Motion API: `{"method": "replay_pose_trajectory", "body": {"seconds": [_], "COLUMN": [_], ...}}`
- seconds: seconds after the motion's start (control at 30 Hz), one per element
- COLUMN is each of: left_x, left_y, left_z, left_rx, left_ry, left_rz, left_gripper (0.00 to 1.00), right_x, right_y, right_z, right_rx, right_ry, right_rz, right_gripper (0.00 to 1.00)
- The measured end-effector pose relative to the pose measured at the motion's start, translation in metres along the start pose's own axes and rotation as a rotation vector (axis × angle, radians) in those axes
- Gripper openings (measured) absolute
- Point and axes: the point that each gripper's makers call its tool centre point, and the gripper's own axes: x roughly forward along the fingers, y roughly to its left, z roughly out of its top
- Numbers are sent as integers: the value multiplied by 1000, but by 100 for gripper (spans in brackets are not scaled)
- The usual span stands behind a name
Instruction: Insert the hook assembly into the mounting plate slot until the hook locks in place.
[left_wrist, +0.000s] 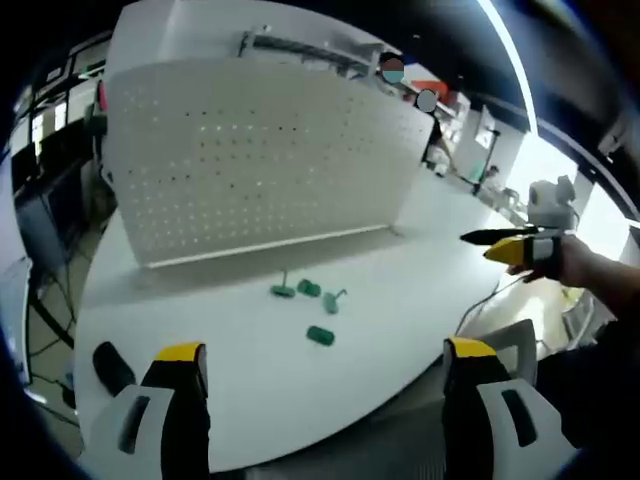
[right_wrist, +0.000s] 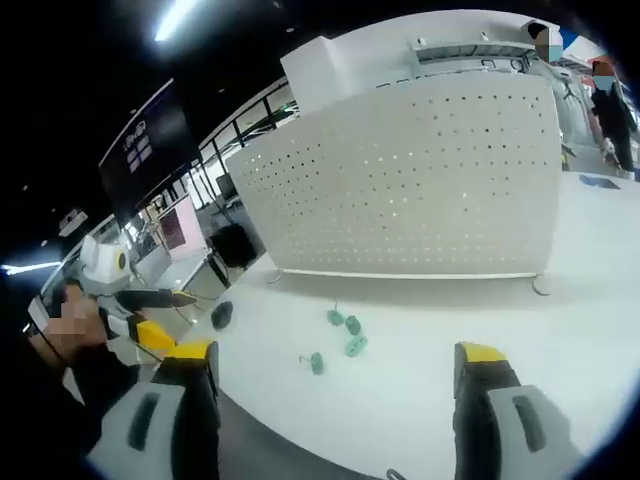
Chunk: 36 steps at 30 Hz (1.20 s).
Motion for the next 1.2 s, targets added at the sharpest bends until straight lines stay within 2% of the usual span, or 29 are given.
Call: {"method": "replay_pose_trajectory", "body": {"seconds": [0.33,0.5,0.67,0.93,1.2], "left_x": [-1,-2,-3,-5,-8], "left_y": [-1,0,-3,0,1], "left_z": [-2,-3,-1,-6,-9], "left_rx": [-13,-35,-26,-22,-20], "left_ry": [-4,-17,-22,-10,-2], "left_rz": [3,6,5,22,25], "left_gripper": [99,99,99,100,100], "right_x": [1,0,-1,-2,-1], "right_y": [3,3,1,3,2], "right_z": [1,-5,-11,-8,-8], "right_rx": [9,5,21,-14,8], "right_ry": [2,16,29,28,21], "right_rz": [16,18,23,40,42], "right_gripper": [91,91,91,89,86]}}
